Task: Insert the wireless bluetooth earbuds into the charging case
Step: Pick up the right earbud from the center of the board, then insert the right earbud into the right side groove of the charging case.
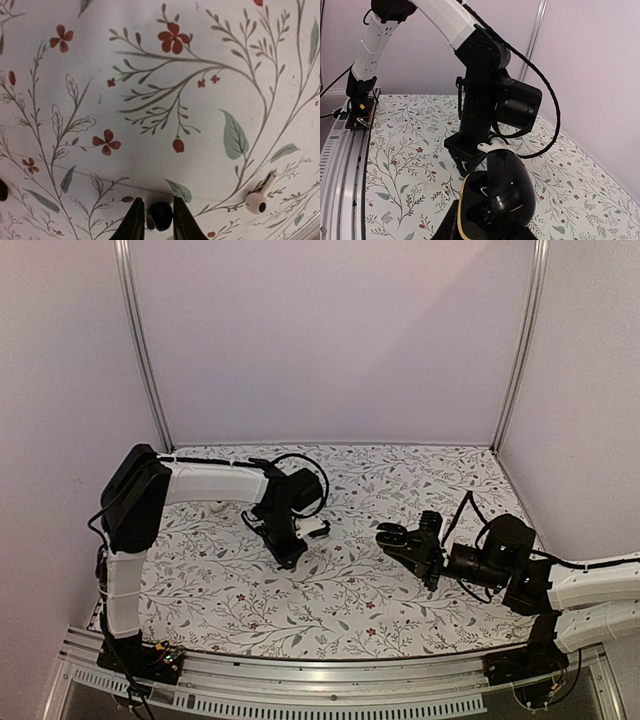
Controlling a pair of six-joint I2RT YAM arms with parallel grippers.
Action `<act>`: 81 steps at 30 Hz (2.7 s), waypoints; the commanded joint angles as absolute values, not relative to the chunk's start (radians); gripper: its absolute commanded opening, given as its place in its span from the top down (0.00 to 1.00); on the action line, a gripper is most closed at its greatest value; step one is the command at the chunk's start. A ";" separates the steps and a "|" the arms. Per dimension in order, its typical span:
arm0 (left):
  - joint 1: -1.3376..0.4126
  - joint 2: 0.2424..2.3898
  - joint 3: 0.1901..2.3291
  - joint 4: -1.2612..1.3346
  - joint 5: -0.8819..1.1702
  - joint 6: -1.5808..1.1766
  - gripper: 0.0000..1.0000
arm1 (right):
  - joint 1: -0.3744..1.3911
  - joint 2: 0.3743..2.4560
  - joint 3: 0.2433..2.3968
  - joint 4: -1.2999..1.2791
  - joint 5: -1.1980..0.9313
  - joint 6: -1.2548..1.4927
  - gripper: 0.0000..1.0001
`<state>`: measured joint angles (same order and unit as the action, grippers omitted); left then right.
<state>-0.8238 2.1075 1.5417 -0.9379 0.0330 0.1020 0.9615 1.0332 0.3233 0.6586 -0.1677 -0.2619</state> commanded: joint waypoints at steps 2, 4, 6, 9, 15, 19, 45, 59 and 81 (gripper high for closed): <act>-0.832 2.143 1.561 -0.979 0.028 0.106 0.79 | 0.958 1.014 0.327 0.670 -0.153 -0.253 1.00; -0.832 2.142 1.556 -0.979 0.033 0.104 0.78 | 0.959 1.015 0.327 0.669 -0.154 -0.253 1.00; -0.834 2.139 1.551 -0.979 0.036 0.103 0.77 | 0.958 1.017 0.327 0.670 -0.155 -0.254 1.00; -0.833 2.133 1.544 -0.980 0.033 0.102 0.79 | 0.958 1.018 0.328 0.669 -0.155 -0.254 1.00; -0.833 2.134 1.545 -0.982 0.037 0.104 0.84 | 0.957 1.029 0.333 0.672 -0.158 -0.256 1.00; -0.832 2.117 1.534 -0.963 0.037 0.106 0.86 | 0.958 1.035 0.334 0.673 -0.153 -0.249 1.00; -0.711 1.661 1.125 -0.252 0.114 0.005 0.92 | 0.839 1.347 0.381 0.947 -0.286 -0.030 1.00; -0.744 1.386 0.814 0.272 0.184 -0.094 0.93 | 0.818 1.738 0.513 1.318 -0.387 0.122 1.00; -0.893 1.400 0.746 0.616 0.277 -0.082 0.92 | 0.825 1.860 0.643 1.353 -0.489 0.219 1.00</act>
<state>-0.8722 1.3685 0.7376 0.5579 0.2546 -0.0822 0.8234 1.8427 0.6106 1.3506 -0.4591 0.1921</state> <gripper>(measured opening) 0.095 0.223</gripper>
